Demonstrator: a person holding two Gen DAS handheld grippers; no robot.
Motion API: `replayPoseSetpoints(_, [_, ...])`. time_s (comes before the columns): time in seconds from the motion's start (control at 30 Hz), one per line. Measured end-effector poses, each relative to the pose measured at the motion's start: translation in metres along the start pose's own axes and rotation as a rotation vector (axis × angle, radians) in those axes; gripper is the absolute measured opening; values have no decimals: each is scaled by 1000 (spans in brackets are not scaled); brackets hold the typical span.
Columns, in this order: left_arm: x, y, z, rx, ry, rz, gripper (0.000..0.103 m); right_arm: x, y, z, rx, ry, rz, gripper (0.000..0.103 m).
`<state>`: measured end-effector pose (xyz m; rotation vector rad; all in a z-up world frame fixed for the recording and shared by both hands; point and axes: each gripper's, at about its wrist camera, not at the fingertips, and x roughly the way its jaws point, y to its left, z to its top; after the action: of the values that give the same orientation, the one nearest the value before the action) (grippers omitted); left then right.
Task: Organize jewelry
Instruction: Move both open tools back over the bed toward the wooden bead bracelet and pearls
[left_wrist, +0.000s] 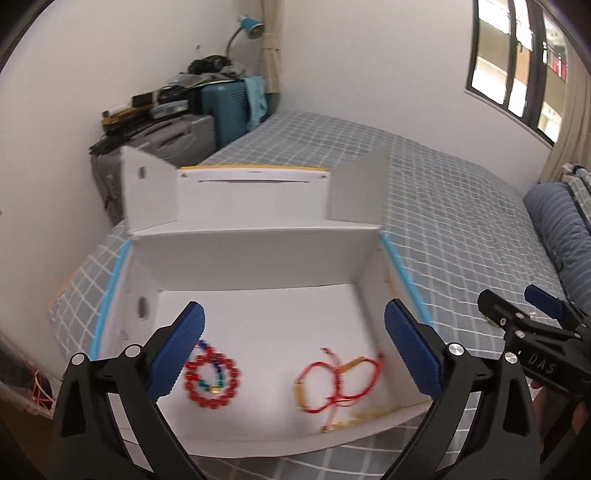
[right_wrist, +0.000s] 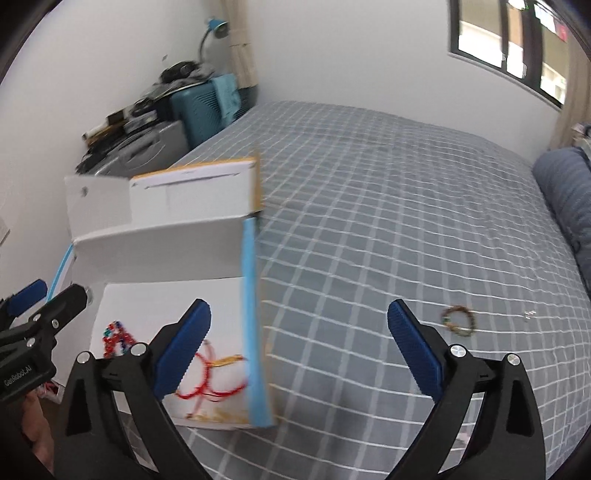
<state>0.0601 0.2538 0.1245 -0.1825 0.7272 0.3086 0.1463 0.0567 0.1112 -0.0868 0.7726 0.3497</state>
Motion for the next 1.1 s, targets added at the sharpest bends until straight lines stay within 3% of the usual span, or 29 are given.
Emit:
replayPoseSetpoints(0.57, [12, -157, -7, 148, 20, -156, 97, -31, -161, -22, 132, 4, -173, 93])
replayPoseSetpoints(0.87, [37, -226, -16, 205, 57, -211, 97, -25, -232, -35, 194, 34, -239, 93])
replayPoseSetpoints(1.1, [82, -275, -23, 248, 119, -216, 97, 5, -293, -43, 254, 85, -252, 93])
